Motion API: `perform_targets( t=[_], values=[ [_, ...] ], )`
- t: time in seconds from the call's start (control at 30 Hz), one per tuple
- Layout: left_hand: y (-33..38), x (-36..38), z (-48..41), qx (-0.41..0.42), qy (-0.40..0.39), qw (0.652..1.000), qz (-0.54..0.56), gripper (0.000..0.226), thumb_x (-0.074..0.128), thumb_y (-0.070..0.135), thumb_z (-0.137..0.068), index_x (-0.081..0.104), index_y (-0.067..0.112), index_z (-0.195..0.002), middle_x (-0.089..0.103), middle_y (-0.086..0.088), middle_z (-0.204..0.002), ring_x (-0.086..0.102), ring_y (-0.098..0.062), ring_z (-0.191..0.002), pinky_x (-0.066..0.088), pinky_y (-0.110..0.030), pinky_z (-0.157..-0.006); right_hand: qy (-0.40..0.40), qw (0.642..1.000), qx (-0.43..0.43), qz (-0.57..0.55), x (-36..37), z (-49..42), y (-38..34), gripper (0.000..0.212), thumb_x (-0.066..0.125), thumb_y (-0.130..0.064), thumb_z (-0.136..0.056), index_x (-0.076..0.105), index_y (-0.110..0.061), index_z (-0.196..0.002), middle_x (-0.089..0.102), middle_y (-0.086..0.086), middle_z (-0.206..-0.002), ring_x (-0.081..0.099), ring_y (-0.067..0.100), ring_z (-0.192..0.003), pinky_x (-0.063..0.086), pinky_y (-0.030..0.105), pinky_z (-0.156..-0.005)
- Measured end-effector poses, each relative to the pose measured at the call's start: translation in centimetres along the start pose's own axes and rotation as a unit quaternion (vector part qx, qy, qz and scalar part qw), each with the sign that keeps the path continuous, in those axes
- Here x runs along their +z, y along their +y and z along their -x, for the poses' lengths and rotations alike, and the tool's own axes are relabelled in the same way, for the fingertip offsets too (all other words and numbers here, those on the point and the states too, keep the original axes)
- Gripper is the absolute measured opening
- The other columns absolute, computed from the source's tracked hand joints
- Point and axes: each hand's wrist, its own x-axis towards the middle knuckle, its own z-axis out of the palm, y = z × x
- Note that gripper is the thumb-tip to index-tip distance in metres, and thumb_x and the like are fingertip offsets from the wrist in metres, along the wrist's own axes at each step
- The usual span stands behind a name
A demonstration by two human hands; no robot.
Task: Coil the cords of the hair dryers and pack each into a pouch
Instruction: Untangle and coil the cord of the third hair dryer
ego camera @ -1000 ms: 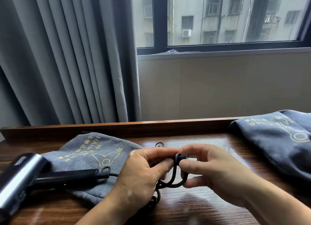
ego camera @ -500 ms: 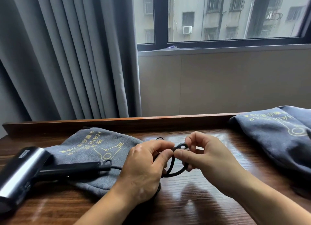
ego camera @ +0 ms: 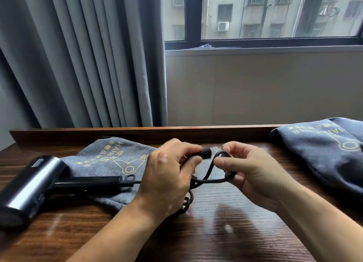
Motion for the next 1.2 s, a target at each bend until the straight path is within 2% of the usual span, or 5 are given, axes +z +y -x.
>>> perform_targets(
  t=[0.17,0.43,0.67,0.97,1.2],
  values=[
    [-0.8,0.0,-0.4,-0.177,0.041,0.977,0.11,0.032,0.064,0.014,-0.098,0.06,0.027,-0.126,0.067,-0.001,-0.084,0.071,-0.013,-0.07,0.057,-0.023,-0.068,0.072,0.983,-0.072,0.152,-0.2,-0.1,0.6,0.029,0.079,0.005,-0.075,0.06,-0.017,-0.075,0.058,0.004,-0.068,0.058,0.016,-0.056,0.048,0.026,-0.05],
    [0.4,-0.7,-0.9,-0.244,-0.001,0.753,0.611,0.043,0.073,-0.009,-0.074,0.056,0.008,-0.109,0.066,-0.006,-0.079,0.07,-0.02,-0.078,0.061,-0.033,-0.083,0.14,0.907,-0.164,0.361,-0.1,0.2,0.5,0.037,0.056,-0.055,-0.073,0.067,-0.041,-0.106,0.068,-0.015,-0.107,0.065,0.005,-0.104,0.055,0.048,-0.091],
    [1.2,-0.4,0.5,-0.068,-0.079,0.872,0.479,0.034,0.079,0.006,-0.072,0.052,0.018,-0.088,0.061,-0.007,-0.08,0.057,-0.025,-0.085,0.047,-0.045,-0.08,0.013,0.978,0.146,0.145,0.5,0.4,0.4,0.056,0.078,-0.059,-0.076,0.066,-0.024,-0.118,0.066,0.012,-0.116,0.074,0.039,-0.087,0.063,0.044,-0.07],
    [2.4,1.9,1.7,0.214,-0.162,0.956,0.114,0.023,0.082,0.009,-0.082,0.077,0.014,-0.104,0.067,0.006,-0.087,0.061,-0.004,-0.086,0.049,-0.016,-0.082,0.022,0.999,0.025,-0.005,0.5,0.1,-0.1,0.038,0.07,-0.018,-0.078,0.065,-0.007,-0.114,0.057,0.012,-0.078,0.043,0.016,-0.041,0.041,0.024,-0.039],
    [-0.2,-1.5,-0.3,-0.056,-0.199,0.978,-0.031,0.048,0.069,0.045,-0.081,0.055,0.042,-0.128,0.062,0.021,-0.116,0.057,0.001,-0.111,0.048,-0.023,-0.094,0.001,1.0,0.007,-0.007,0.5,0.5,-1.2,0.031,0.066,-0.024,-0.08,0.067,-0.012,-0.108,0.064,0.008,-0.082,0.034,0.007,-0.04,0.023,0.011,-0.032]
  ],
)
